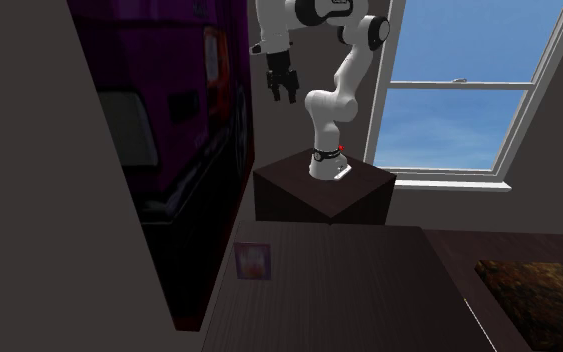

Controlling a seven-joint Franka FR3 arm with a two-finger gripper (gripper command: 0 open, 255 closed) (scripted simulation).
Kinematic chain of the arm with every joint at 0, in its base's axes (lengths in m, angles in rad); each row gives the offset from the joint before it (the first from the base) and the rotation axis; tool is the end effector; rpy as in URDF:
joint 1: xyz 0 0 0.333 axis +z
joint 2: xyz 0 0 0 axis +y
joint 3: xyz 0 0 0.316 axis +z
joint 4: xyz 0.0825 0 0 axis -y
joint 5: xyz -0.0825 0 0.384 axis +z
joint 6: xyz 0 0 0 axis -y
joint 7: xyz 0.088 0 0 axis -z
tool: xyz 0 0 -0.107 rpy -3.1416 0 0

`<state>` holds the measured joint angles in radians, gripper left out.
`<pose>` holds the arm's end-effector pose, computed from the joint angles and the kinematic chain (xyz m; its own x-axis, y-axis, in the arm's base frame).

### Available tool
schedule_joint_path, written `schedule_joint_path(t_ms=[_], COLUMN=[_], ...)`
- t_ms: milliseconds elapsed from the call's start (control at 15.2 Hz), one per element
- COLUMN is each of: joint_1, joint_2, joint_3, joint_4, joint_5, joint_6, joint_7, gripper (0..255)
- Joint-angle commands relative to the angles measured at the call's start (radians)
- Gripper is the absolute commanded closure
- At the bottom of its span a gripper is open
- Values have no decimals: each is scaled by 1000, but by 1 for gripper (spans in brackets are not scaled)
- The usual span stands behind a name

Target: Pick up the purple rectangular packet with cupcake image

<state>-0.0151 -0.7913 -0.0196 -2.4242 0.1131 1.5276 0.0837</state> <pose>0.2981 0.0008 0.5575 0.9878 -0.1052 -0.1151 -0.1186 -0.9860 -0.1173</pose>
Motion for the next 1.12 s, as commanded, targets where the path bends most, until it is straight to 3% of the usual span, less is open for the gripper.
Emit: schedule_joint_path(t_ms=[0, 594, 1056], joint_1=[0, 15, 10], joint_2=[0, 208, 447], joint_3=[0, 179, 299], joint_4=[0, -16, 59], joint_5=[0, 114, 136], joint_6=[0, 251, 436], joint_7=[0, 263, 466], gripper=[0, 0, 0])
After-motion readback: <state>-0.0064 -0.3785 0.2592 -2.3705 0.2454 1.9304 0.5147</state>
